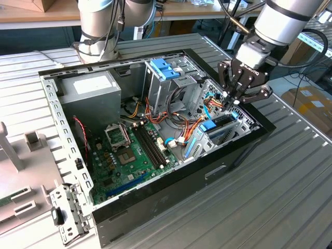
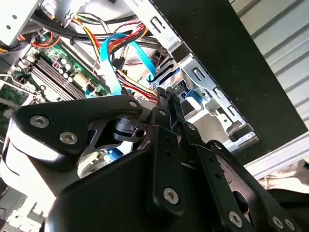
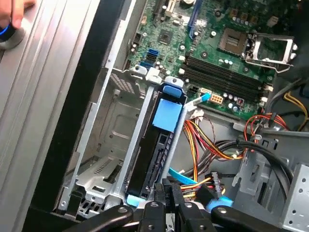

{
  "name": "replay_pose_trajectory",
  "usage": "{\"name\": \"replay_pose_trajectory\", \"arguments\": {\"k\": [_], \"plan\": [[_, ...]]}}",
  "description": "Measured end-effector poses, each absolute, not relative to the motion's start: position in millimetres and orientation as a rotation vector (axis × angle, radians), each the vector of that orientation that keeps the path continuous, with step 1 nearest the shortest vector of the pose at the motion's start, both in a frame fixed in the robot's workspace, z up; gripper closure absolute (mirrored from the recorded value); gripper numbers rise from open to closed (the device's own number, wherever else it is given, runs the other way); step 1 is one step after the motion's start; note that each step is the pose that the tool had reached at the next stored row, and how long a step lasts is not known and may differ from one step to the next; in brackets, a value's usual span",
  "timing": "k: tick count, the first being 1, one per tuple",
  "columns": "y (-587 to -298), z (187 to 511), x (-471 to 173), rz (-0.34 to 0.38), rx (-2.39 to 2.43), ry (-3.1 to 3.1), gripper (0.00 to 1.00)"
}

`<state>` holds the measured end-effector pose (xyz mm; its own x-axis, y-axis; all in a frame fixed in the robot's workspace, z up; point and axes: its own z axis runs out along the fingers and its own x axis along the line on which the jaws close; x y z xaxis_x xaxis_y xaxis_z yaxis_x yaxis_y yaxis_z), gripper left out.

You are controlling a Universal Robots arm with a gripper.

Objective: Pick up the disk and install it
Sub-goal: 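Insert the first disk wire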

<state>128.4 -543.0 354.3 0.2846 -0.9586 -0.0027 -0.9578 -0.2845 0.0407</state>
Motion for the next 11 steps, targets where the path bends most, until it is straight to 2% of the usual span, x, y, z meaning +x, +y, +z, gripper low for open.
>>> {"name": "replay_pose_trajectory", "arguments": {"k": [11], "plan": [[-543.7,349.8,123.0,-0.045,2.345,-2.047,0.83]]}}
